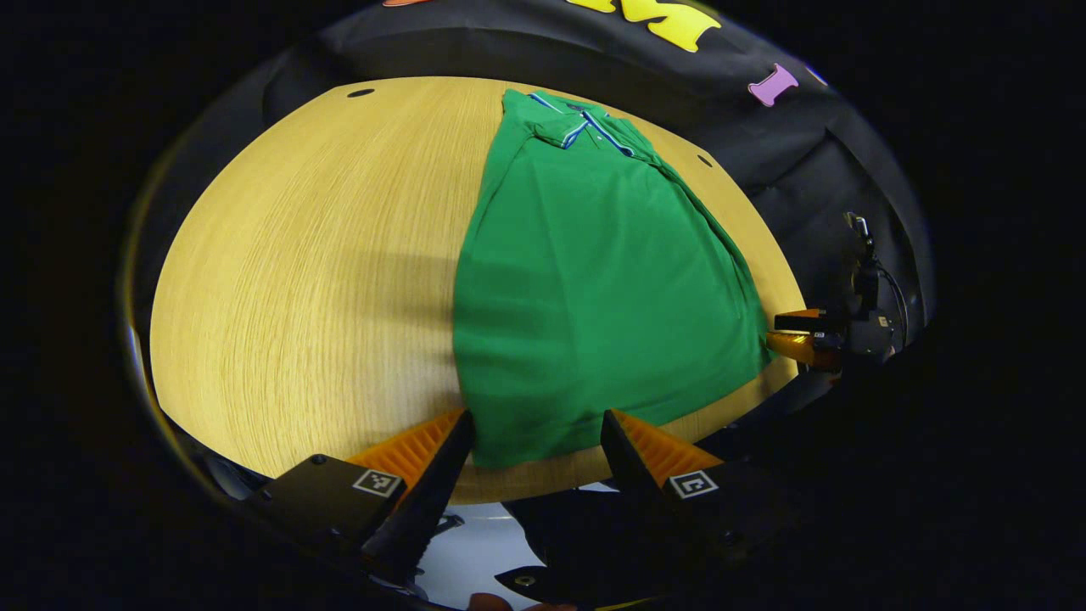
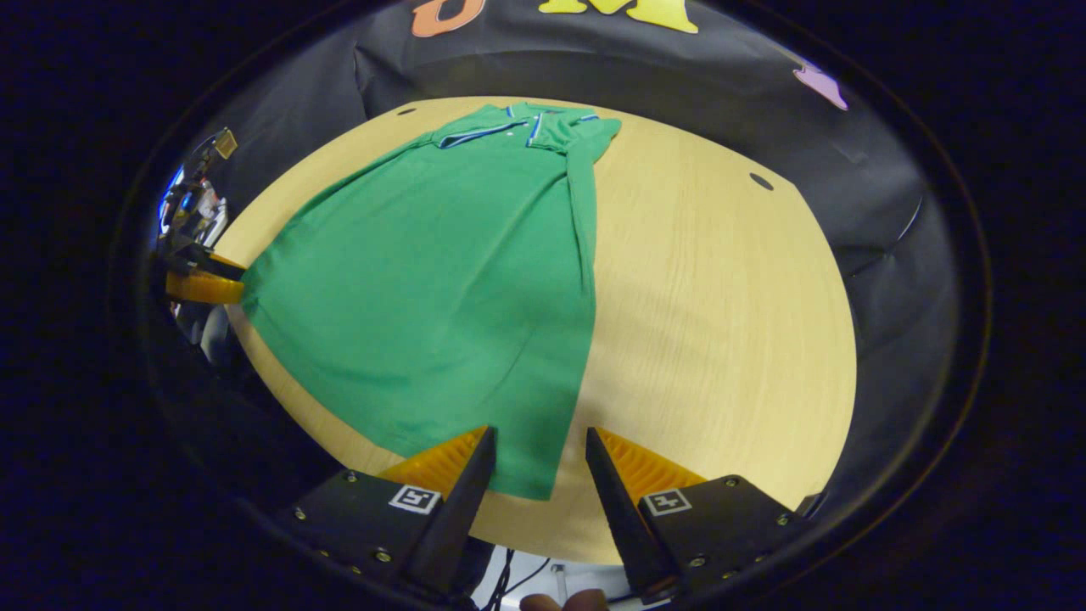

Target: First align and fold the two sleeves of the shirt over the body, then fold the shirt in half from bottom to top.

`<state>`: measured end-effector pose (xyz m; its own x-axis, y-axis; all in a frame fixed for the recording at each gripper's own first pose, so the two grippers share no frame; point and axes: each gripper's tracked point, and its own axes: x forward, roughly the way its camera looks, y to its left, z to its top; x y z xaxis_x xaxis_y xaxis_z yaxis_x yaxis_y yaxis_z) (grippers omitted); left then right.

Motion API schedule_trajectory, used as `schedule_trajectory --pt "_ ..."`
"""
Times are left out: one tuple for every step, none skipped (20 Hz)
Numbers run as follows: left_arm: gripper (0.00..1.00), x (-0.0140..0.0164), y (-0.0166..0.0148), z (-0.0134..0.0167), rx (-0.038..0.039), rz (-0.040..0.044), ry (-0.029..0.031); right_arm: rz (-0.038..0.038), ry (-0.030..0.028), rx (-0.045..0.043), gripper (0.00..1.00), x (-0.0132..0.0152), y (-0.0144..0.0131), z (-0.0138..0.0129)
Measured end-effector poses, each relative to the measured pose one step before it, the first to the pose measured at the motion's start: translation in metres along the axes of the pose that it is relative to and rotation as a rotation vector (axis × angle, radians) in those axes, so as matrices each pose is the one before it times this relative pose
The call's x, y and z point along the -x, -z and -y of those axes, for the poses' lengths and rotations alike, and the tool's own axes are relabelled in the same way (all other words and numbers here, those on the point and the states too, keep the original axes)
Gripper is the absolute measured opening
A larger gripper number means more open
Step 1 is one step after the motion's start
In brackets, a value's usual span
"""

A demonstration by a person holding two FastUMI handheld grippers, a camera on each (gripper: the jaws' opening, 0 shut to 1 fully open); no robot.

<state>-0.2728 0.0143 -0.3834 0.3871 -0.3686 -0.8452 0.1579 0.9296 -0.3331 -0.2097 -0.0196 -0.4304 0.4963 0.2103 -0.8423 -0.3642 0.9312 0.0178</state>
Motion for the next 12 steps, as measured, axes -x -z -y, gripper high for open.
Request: schedule_trajectory --pt "0.98 -0.00057 -0.00002 0.00116 -0.00387 -0.00487 0.00056 -0.00327 -0.00382 0.00731 0.71 0.00005 0.00249 -0.00296" --pt "0.97 -0.00214 -0.00032 0.00017 0.00194 -0.00001 0.00055 0.00309 -0.00359 0.00937 0.71 0.00022 0.00081 -0.00243" --pt "0.95 -0.00116 -0.00159 -0.00070 0.00794 -0.00006 -0.00223 -0.00383 -0.00470 0.00557 0.72 0.00023 0.00210 -0.00258" --pt "0.93 0.00069 0.00046 -0.00037 0.00851 -0.00050 -0.00548 -0.00221 -0.00844 -0.00174 0.72 -0.00028 0.00261 -0.00291" --pt "0.86 -0.00076 -0.00073 -0.00205 0.00599 -0.00192 -0.01369 0.00449 -0.01115 -0.00211 0.72 -0.00049 -0.00023 -0.00270" --pt "0.82 -0.00385 -0.00069 -0.00431 0.00525 -0.00295 -0.01814 0.00157 -0.00312 0.00194 0.72 -0.00105 -0.00084 0.00165" --pt "0.68 -0.00112 -0.00251 -0.00180 0.00449 0.00169 -0.00962 -0.00337 -0.00200 0.00495 0.72 0.00029 0.00004 -0.00081" --pt "0.61 -0.00234 -0.00012 -0.00148 -0.00014 -0.00307 -0.01338 0.00212 -0.00252 0.00322 0.72 -0.00030 0.00062 -0.00001" --pt "0.49 0.00035 -0.00049 0.00014 -0.00236 0.00202 -0.00399 -0.00152 -0.00106 0.00033 0.72 0.00087 0.00068 0.00018" --pt "0.46 -0.00055 0.00017 -0.00036 -0.01063 -0.00102 -0.00793 0.00223 -0.00205 0.00205 0.73 0.00123 -0.00139 -0.00111" --pt "0.39 -0.00019 0.00019 -0.00040 -0.02003 -0.00224 -0.00832 0.00021 -0.00338 0.00950 0.72 -0.00049 -0.00006 -0.00109" --pt "0.36 -0.00103 -0.00004 0.00046 -0.02182 0.00508 -0.00657 -0.00559 0.00150 0.02039 0.71 -0.00005 0.00194 -0.00197"
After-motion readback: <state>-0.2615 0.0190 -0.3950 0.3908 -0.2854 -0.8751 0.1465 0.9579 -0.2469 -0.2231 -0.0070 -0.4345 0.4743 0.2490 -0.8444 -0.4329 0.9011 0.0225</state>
